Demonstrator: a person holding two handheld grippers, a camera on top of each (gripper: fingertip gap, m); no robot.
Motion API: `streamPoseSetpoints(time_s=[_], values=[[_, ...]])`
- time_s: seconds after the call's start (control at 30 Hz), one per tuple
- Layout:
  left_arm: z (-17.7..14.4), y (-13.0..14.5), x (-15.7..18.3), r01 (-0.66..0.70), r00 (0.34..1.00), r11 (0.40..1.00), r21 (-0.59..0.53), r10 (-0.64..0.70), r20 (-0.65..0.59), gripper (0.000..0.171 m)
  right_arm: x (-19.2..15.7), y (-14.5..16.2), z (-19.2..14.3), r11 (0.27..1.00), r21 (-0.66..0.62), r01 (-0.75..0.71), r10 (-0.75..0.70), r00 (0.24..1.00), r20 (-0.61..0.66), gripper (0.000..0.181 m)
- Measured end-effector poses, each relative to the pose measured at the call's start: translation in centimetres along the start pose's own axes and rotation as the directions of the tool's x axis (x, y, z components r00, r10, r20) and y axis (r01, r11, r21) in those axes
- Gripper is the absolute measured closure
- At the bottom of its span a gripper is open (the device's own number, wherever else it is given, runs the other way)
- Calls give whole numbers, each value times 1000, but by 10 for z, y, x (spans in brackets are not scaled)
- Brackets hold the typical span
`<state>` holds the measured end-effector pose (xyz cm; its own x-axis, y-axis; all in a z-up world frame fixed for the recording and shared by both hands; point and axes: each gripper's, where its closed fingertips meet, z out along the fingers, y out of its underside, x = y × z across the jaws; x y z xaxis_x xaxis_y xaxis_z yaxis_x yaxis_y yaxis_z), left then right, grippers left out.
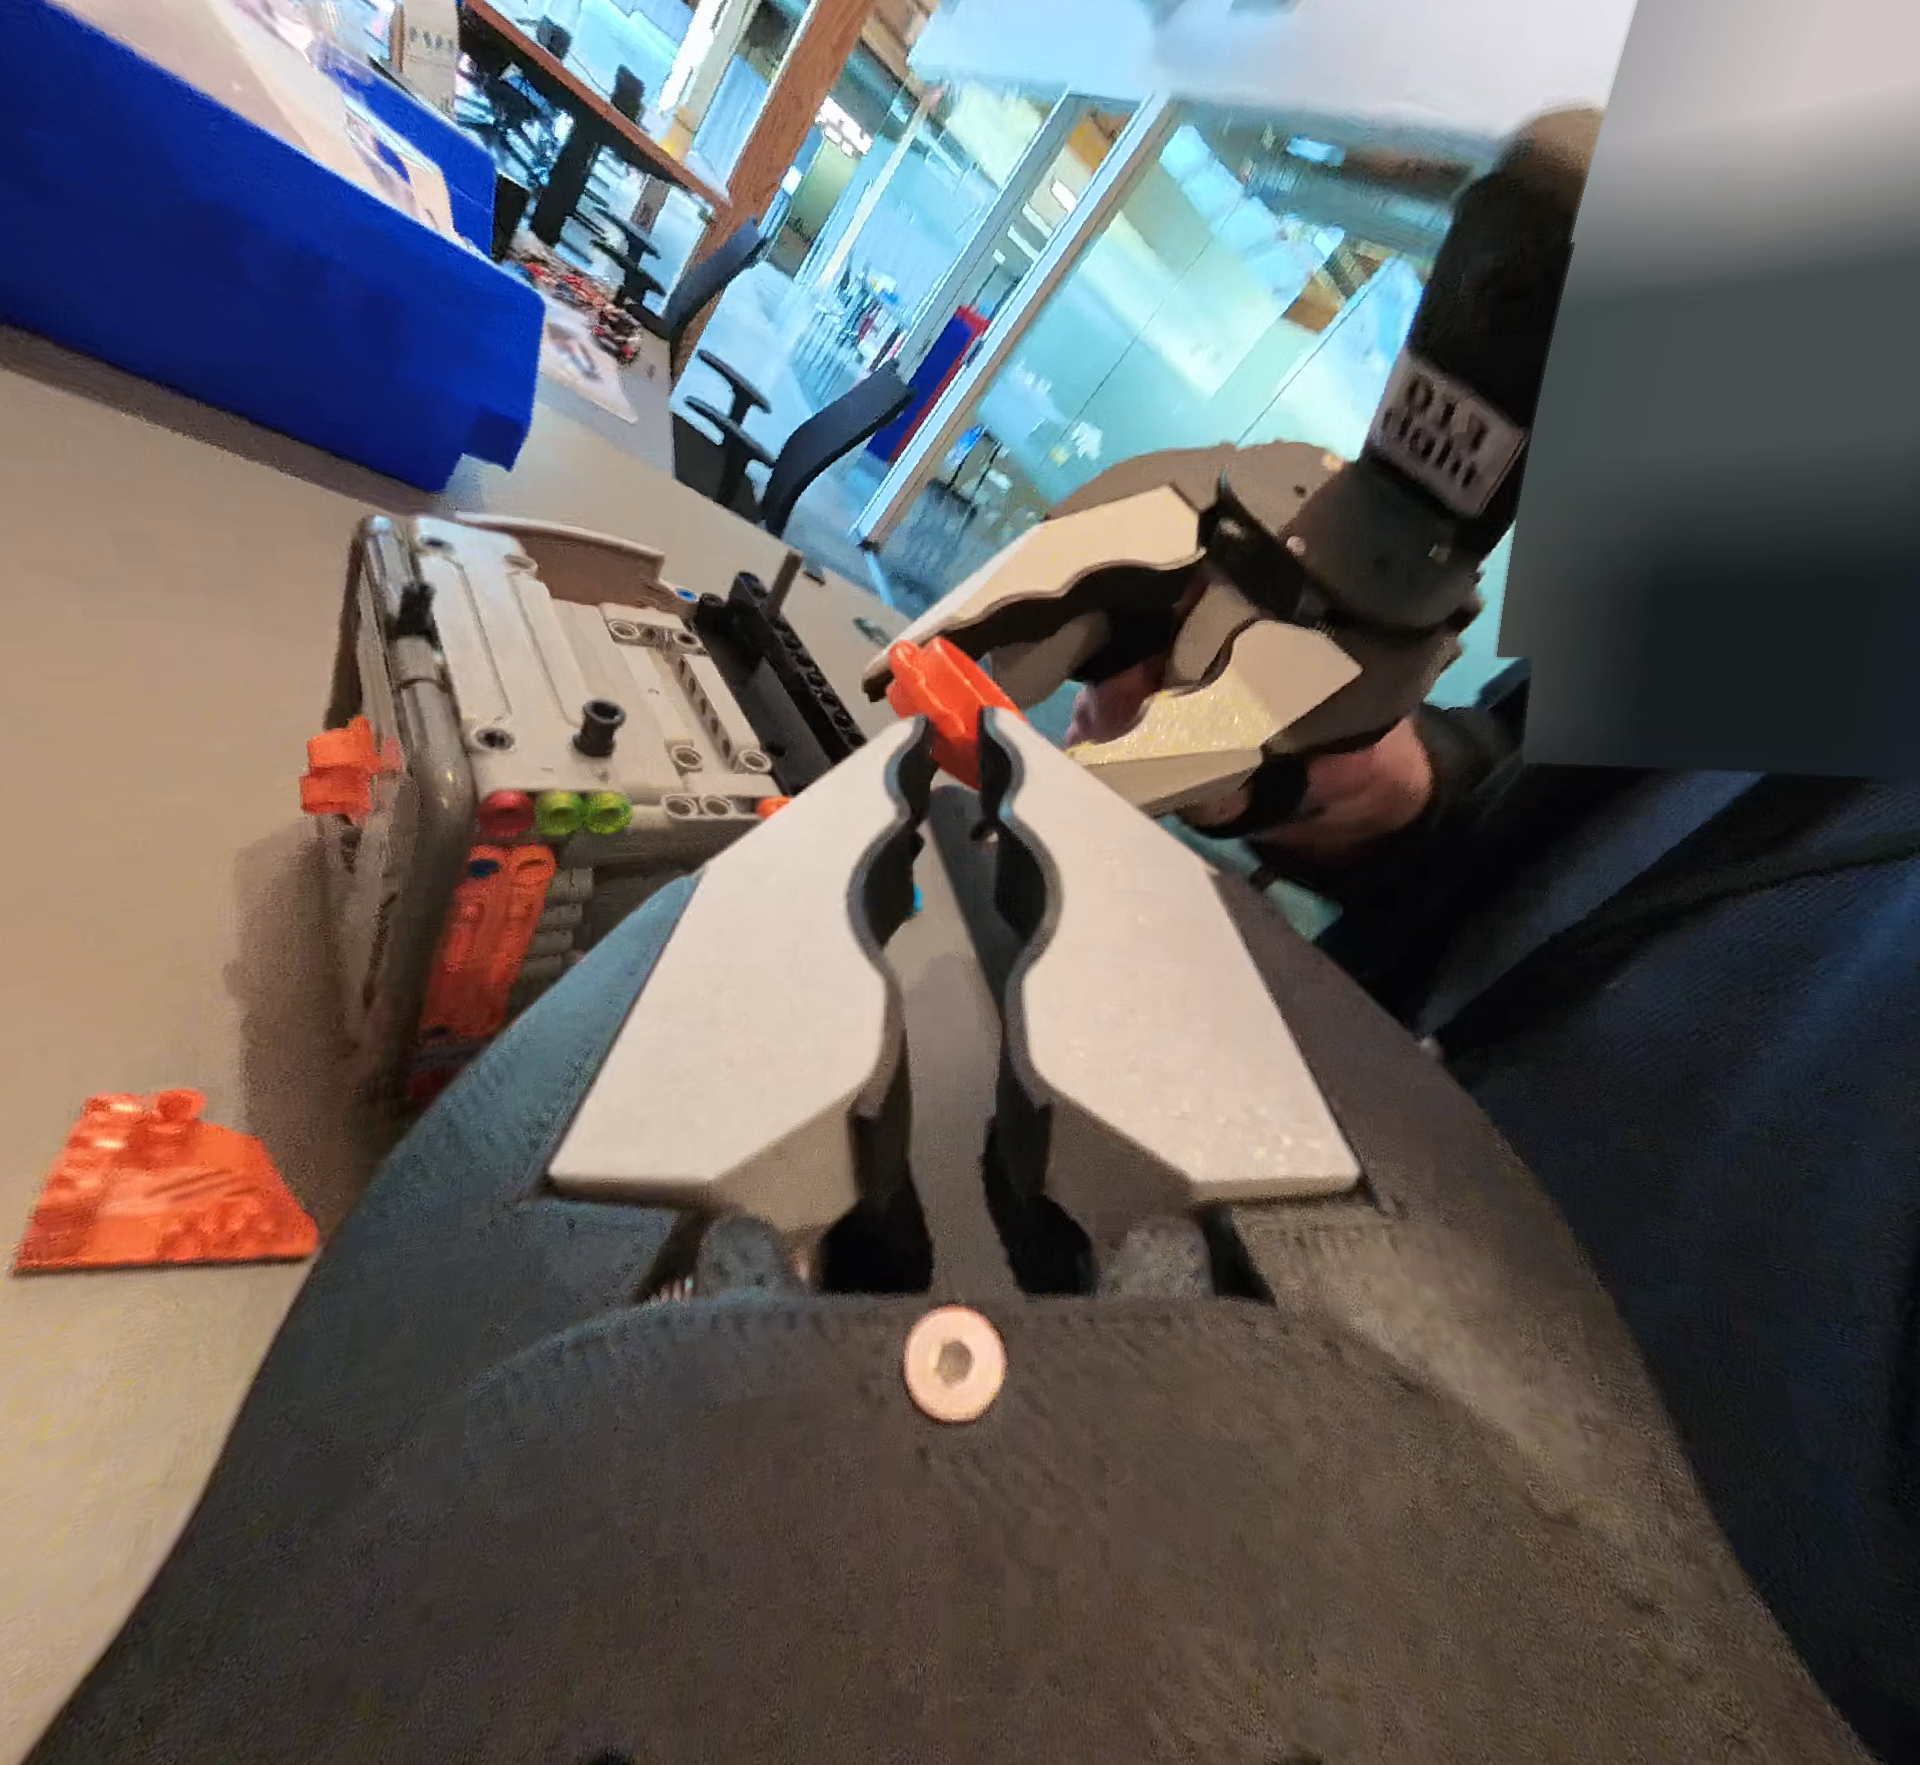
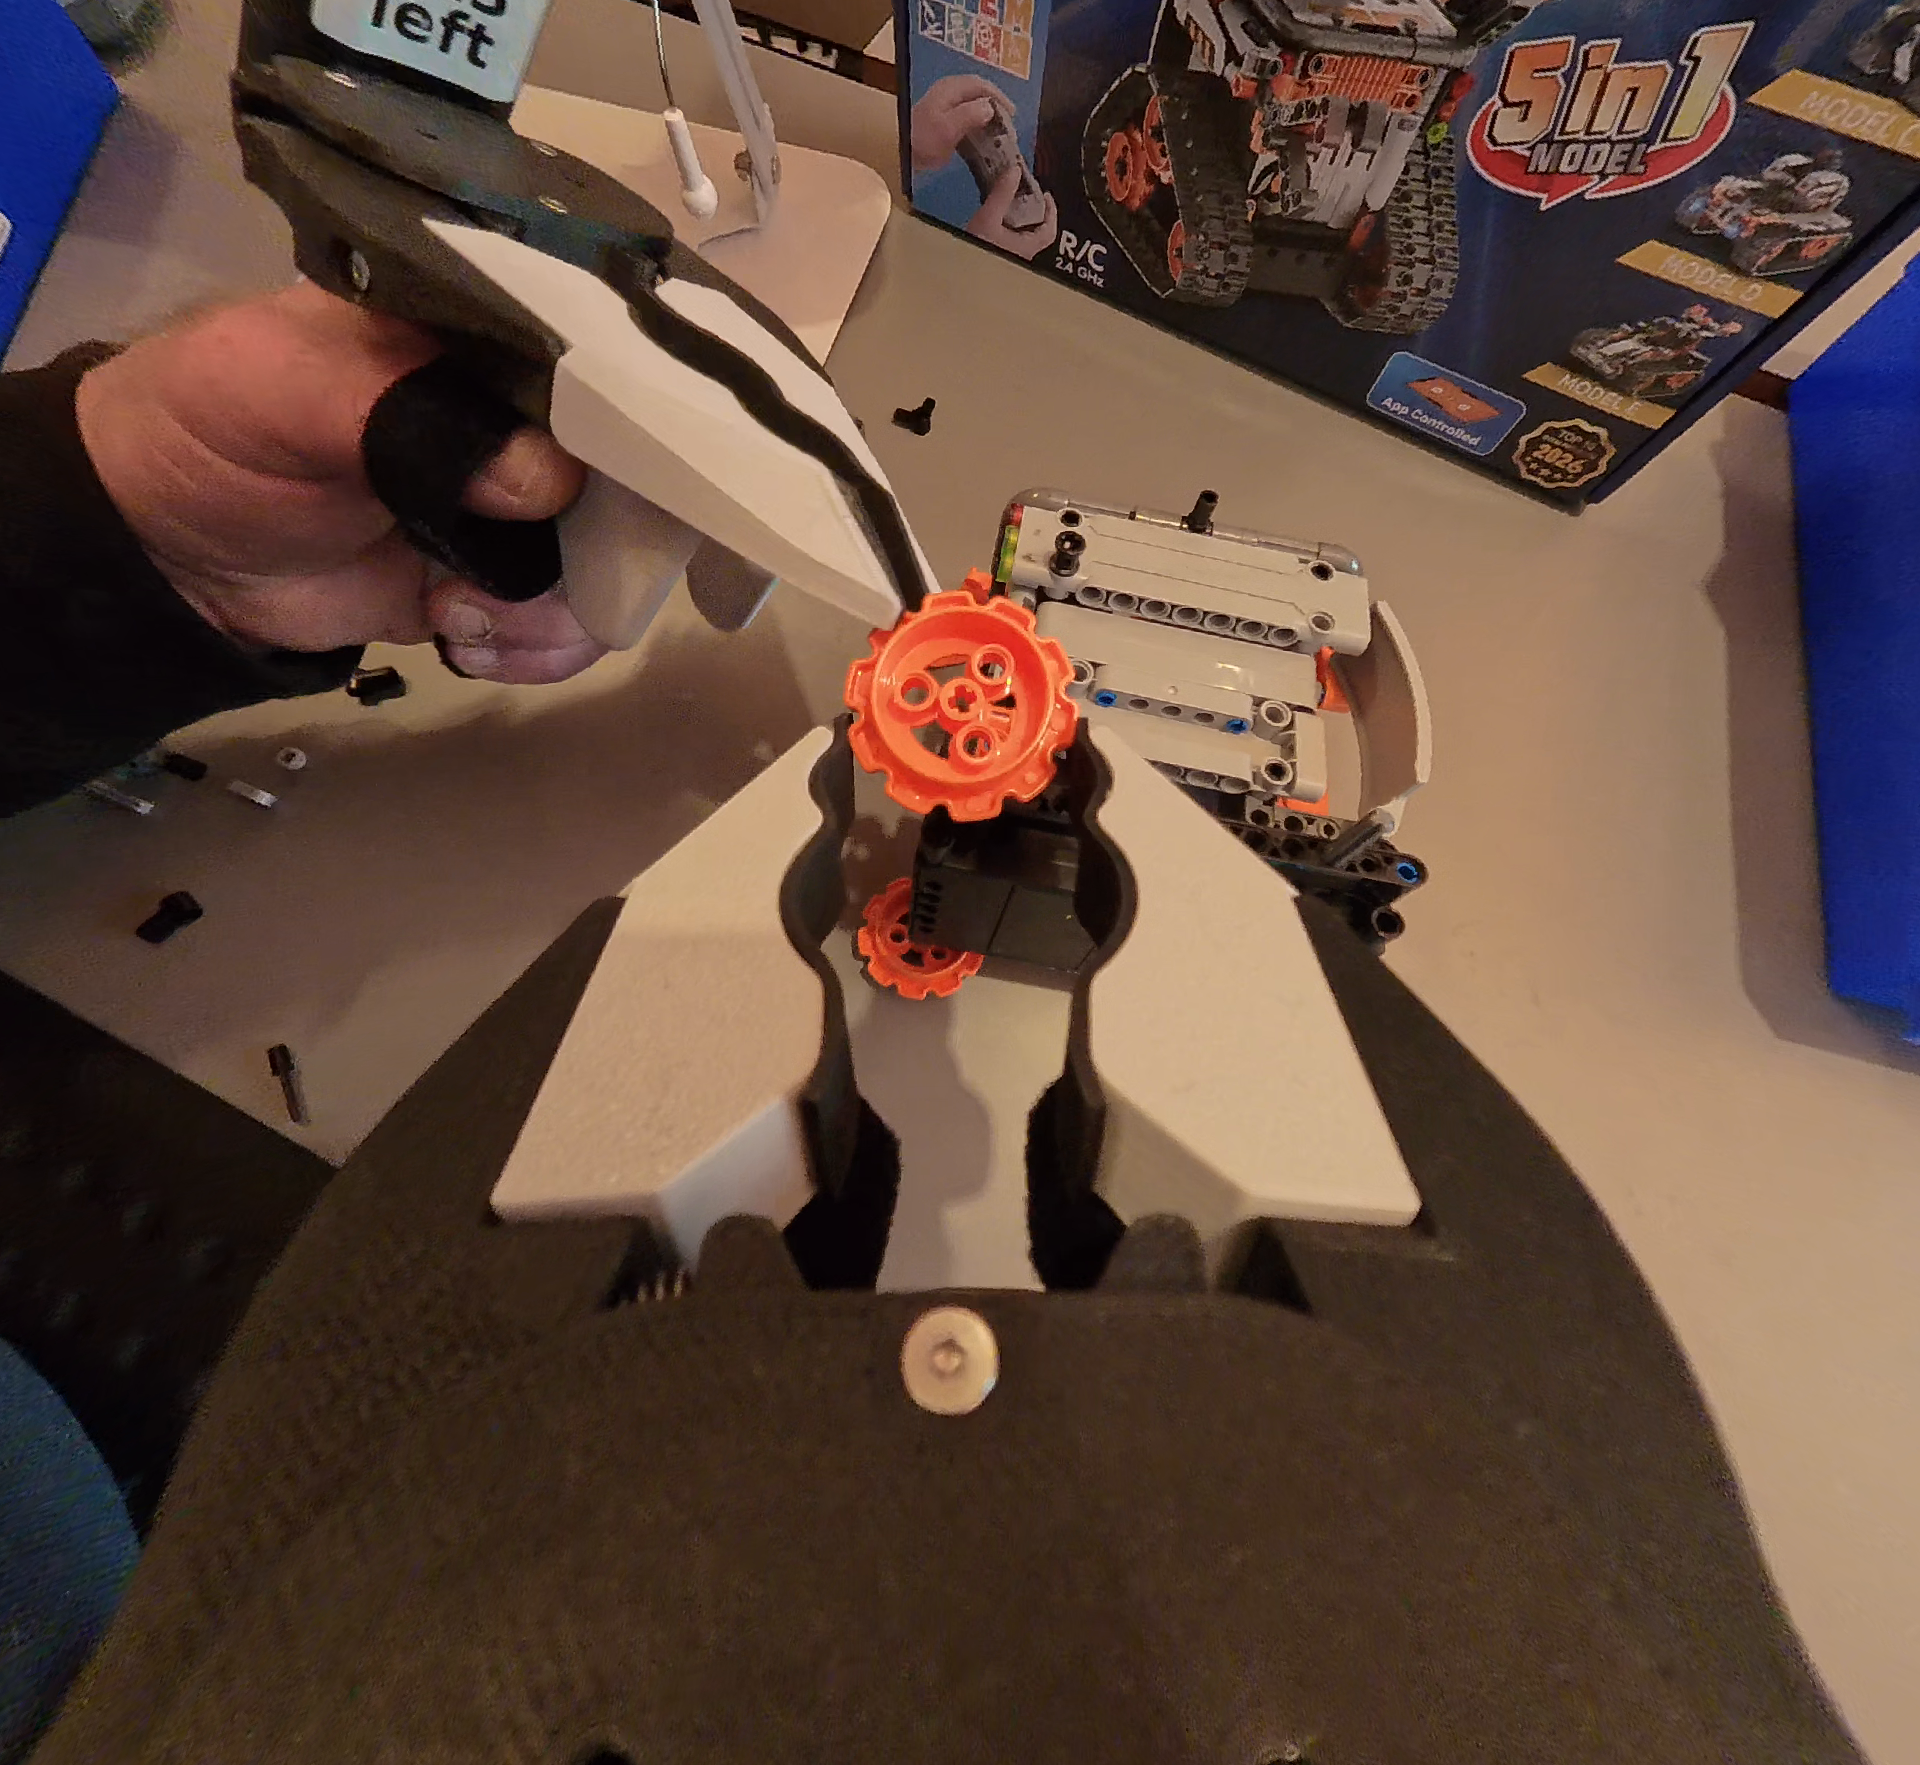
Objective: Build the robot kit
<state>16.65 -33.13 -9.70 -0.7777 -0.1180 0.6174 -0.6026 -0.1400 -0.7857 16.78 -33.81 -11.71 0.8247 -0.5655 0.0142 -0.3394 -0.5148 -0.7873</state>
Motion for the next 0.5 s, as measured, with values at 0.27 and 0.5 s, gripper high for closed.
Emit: streamPoseSetpoints(time_s=[0.27, 0.5], values=[[3, 3, -3, 155, 988, 988, 11, -155, 23, 167, 3, 1, -1, 1000, 7, 23, -23, 999, -27, 142], [5, 1, -7, 231, 972, 973, 17, -232, 34, 169, 5, 4, -3, 1000, 4, 12, -12, 1000, -14, 144]])
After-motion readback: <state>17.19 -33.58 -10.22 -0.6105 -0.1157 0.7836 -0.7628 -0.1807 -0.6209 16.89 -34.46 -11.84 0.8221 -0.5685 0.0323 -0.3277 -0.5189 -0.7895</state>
